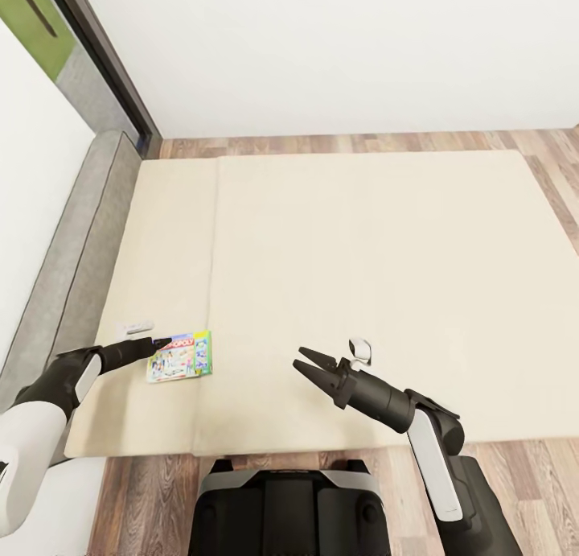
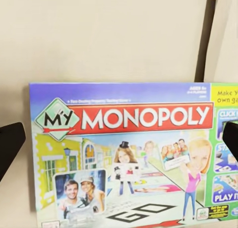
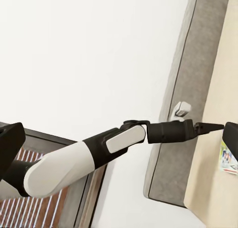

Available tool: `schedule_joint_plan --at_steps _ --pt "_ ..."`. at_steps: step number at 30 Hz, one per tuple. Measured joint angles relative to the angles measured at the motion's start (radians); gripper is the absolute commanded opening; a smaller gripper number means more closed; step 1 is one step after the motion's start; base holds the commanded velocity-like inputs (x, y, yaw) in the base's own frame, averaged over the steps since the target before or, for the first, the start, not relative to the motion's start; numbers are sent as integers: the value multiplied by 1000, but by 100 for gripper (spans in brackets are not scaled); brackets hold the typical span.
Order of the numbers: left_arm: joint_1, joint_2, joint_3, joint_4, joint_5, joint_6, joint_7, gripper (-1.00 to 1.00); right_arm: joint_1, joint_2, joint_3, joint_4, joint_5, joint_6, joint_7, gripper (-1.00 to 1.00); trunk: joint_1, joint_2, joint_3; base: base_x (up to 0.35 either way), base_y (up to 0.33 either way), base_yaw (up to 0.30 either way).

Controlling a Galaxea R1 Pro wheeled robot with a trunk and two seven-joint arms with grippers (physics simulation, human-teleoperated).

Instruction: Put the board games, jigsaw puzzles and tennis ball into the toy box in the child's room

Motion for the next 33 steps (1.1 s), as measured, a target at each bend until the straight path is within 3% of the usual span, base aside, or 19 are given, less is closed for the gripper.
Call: schedule_joint_plan --at_steps 33 --pt "0 2 0 0 0 -15 -1 100 0 0 0 0 0 -2 -1 100 0 0 -55 0 0 0"
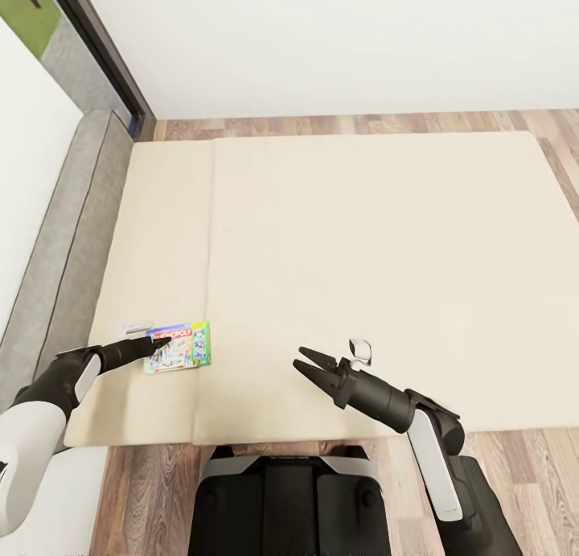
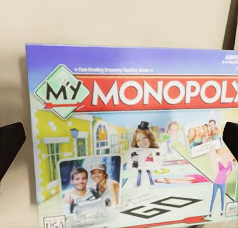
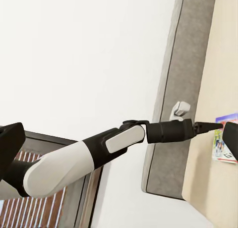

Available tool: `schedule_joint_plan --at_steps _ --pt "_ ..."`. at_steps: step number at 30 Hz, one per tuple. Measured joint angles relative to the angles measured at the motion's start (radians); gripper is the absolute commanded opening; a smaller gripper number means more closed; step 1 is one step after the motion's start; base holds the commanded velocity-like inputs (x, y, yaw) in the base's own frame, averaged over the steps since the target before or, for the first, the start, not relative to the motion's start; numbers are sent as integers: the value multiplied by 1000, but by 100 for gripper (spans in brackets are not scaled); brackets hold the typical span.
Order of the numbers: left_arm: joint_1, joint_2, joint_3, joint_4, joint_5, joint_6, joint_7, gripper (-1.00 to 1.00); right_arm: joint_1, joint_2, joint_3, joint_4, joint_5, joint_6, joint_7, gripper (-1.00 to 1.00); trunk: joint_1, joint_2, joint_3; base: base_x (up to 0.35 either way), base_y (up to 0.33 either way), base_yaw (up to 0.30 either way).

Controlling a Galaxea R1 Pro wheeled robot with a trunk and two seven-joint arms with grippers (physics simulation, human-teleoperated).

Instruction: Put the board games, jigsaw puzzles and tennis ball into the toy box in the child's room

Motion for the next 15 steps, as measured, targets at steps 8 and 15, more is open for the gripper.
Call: schedule_joint_plan --at_steps 8,15 --pt "0 1 0 0 0 0 -1 100 0 0 0 0 0 0 1 100 0 0 -13 0 0 0" --pt "0 1 0 0 0 1 -1 100 0 0 -1 0 0 0 0 100 0 0 -25 0 0 0"
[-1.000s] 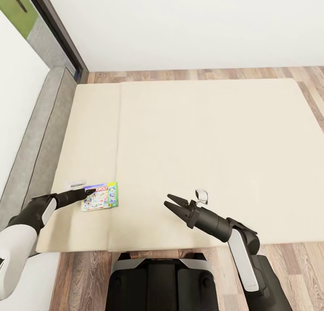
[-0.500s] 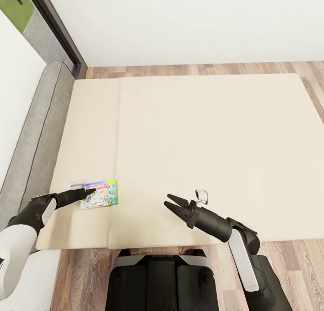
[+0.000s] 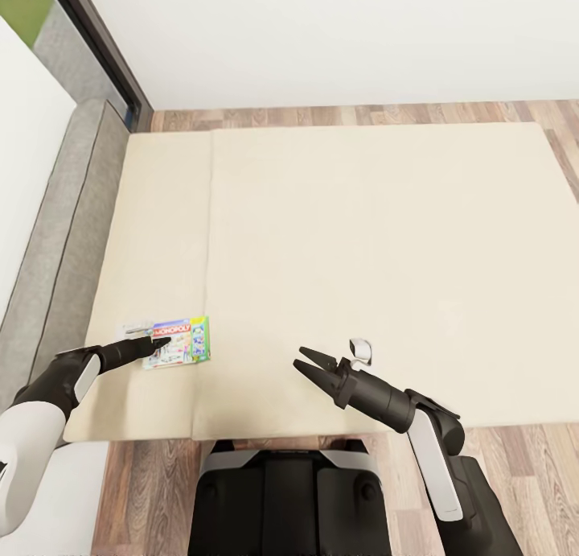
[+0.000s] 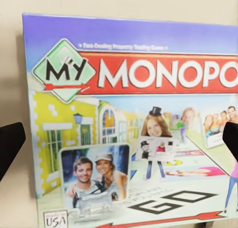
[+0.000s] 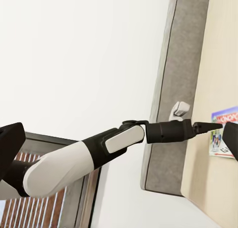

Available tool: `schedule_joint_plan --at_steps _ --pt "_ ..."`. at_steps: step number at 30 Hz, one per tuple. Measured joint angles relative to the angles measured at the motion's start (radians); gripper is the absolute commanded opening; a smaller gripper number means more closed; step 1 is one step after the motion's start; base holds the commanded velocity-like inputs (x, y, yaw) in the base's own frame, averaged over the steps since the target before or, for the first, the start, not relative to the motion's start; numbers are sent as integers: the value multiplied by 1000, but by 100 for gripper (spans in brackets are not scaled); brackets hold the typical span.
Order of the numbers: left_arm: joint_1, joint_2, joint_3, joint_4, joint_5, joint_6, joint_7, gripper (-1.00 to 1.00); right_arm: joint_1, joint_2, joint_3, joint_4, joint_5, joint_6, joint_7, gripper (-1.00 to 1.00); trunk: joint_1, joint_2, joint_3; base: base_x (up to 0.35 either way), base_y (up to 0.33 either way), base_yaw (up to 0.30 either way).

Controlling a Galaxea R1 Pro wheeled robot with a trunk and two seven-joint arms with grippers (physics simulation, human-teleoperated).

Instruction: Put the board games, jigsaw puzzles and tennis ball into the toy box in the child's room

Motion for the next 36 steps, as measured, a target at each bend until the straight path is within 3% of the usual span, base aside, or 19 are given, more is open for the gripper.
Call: schedule_joint_plan --at_steps 14,36 --pt "0 3 -1 0 0 0 -1 100 1 7 -2 1 3 -6 -8 100 0 0 -22 0 0 0" --pt "0 3 -1 0 0 0 -1 100 0 8 0 5 3 -27 -12 100 0 0 -24 0 0 0"
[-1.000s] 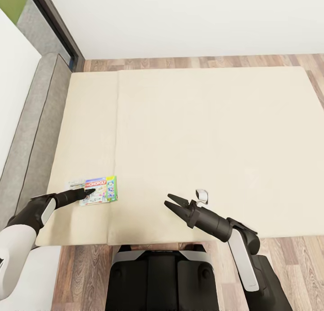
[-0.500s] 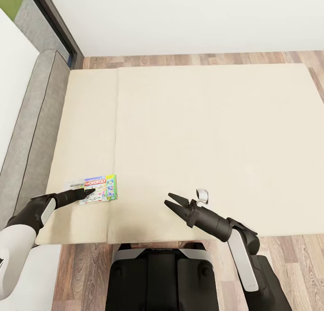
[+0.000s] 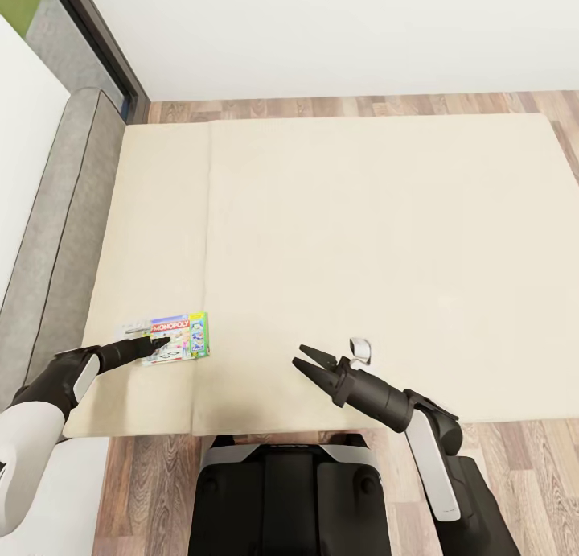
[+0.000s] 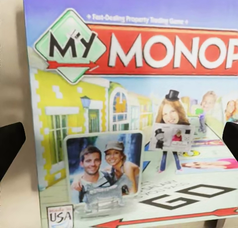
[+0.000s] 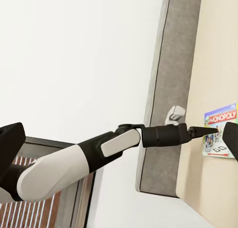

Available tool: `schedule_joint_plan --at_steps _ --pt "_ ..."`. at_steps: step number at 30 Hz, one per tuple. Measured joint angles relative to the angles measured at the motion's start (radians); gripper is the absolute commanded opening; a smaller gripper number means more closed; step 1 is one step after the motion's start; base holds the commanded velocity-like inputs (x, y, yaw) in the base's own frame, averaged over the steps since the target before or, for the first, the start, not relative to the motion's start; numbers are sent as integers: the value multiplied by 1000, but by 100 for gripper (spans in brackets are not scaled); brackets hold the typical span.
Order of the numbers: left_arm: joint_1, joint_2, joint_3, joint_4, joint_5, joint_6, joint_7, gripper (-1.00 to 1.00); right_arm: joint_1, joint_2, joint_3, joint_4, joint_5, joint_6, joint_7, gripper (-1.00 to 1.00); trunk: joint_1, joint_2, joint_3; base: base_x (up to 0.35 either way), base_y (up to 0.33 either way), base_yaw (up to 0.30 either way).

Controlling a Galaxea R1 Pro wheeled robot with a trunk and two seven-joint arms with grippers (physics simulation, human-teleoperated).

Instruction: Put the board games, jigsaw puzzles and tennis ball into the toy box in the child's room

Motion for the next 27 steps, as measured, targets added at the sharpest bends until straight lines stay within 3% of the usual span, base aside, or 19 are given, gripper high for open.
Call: schedule_joint_plan --at_steps 27 --pt "0 0 0 0 0 0 -1 100 -1 1 11 -2 1 14 -5 100 0 0 0 0 0 0"
